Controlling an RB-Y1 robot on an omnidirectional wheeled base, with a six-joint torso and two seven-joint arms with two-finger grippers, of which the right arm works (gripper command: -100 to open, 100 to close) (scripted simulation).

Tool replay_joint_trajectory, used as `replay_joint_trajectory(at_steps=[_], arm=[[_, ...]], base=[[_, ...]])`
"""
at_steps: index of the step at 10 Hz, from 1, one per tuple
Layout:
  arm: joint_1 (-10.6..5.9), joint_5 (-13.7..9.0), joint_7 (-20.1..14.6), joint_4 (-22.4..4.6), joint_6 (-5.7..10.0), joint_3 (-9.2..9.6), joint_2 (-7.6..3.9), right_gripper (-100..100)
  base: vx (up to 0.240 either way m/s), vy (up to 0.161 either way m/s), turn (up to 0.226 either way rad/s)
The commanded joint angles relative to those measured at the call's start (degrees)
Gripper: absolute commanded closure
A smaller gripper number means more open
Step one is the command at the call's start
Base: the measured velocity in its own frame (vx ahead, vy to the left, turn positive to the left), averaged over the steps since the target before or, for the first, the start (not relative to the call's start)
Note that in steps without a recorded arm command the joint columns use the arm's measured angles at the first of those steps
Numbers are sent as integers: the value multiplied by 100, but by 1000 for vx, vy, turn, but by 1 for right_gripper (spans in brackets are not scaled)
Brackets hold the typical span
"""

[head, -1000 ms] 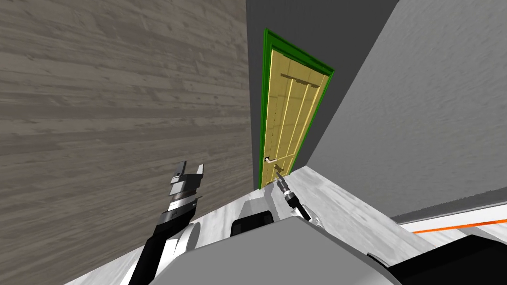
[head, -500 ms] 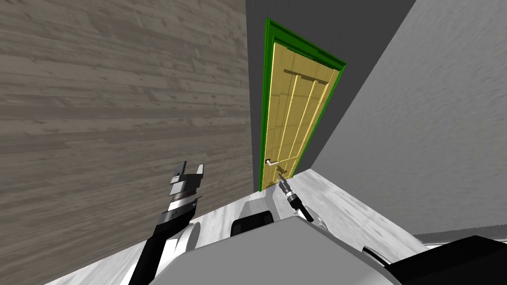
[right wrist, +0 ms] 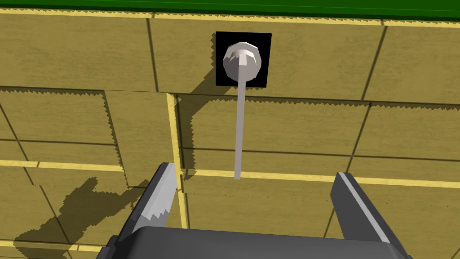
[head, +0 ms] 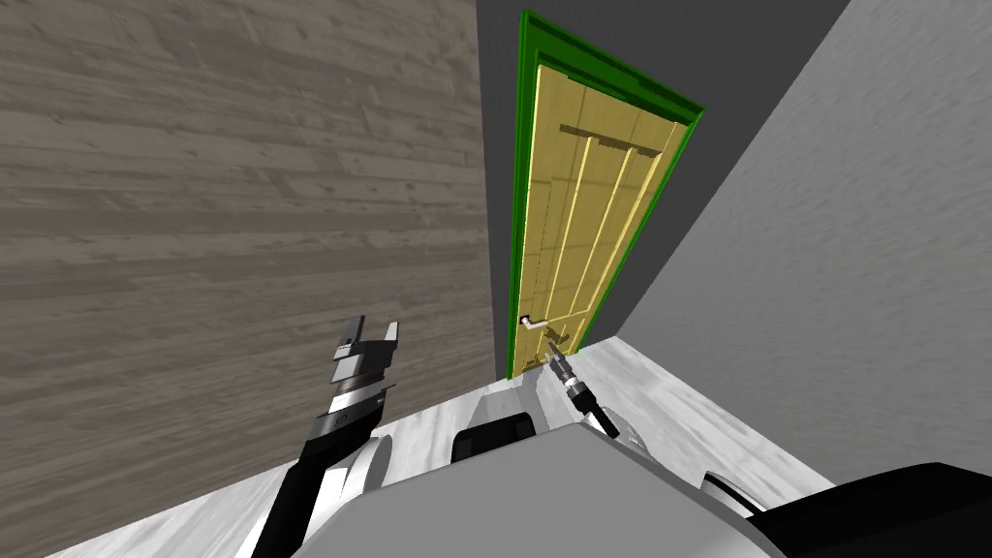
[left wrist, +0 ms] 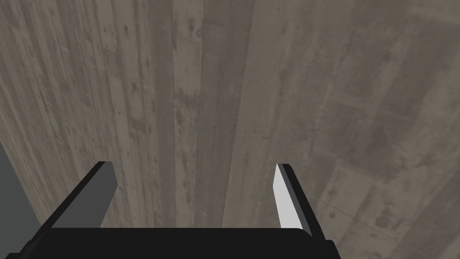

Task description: Pull the door open

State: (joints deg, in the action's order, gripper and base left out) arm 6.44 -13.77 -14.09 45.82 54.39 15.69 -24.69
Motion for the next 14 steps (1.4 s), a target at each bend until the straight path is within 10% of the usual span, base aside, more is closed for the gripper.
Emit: replay_joint_trajectory(at_steps=[1, 14], arm=[[-38, -39, -54, -160, 66, 27, -53, -100], [-1060, -506, 905, -1041, -543, -1156, 790, -100]], base=[[54, -70, 75], [16, -61, 209]])
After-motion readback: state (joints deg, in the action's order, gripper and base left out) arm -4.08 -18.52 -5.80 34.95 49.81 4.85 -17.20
